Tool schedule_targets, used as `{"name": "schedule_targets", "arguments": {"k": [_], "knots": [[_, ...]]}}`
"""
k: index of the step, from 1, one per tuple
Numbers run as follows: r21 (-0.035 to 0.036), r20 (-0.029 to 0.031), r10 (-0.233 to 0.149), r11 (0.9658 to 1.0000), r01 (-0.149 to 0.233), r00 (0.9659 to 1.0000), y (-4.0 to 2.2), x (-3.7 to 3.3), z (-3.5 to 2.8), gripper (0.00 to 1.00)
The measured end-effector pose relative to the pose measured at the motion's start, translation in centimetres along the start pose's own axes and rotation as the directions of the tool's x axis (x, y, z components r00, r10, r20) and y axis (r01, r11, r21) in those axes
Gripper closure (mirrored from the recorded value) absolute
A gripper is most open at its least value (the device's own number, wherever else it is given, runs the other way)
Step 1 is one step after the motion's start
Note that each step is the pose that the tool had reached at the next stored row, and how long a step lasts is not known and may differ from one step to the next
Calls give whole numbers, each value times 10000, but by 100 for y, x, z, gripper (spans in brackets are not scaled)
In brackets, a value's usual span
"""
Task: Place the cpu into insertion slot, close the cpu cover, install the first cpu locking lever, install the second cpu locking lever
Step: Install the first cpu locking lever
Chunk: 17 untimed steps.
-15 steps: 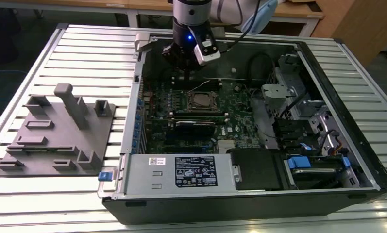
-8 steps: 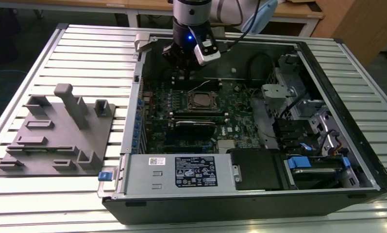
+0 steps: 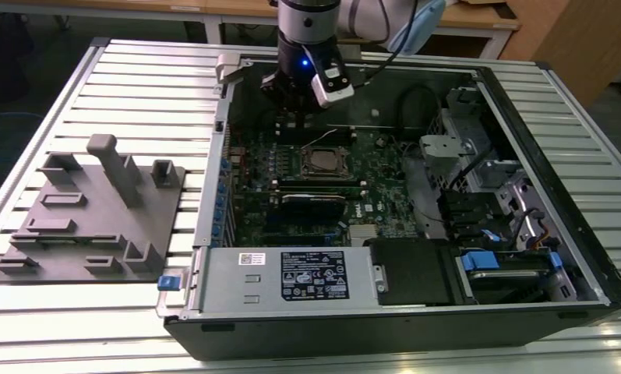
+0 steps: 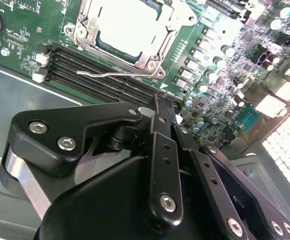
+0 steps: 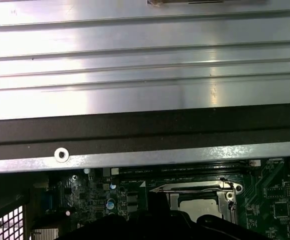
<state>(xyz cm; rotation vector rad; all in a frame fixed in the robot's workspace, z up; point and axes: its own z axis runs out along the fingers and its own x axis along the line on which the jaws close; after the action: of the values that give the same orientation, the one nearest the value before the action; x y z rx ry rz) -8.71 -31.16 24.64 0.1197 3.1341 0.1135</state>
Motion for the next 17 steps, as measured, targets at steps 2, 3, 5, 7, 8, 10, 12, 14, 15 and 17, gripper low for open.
{"name": "schedule_targets", "arguments": {"k": [2, 3, 5, 7, 8, 10, 12, 14, 15, 17], "knots": [[-109, -6, 19, 9999, -19, 10000, -20, -3, 6, 89], [-134, -8, 29, 9999, -29, 10000, -29, -4, 8, 89], [-161, -8, 45, 9999, -45, 10000, -44, -8, 13, 89], [-162, -5, 85, 9998, -85, 10000, -45, -18, 19, 89], [-161, -4, 112, 9998, -112, 9999, -45, -25, 21, 89], [-160, -2, 146, 9998, -146, 9999, -45, -39, 27, 89], [-161, -1, 152, 9998, -152, 9999, -45, -52, 38, 89], [-160, -1, 151, 9998, -151, 9999, -45, -63, 56, 89], [-161, -1, 152, 9998, -152, 9999, -45, -68, 65, 89], [-160, -1, 152, 9998, -152, 9999, -45, -81, 79, 89]]}}
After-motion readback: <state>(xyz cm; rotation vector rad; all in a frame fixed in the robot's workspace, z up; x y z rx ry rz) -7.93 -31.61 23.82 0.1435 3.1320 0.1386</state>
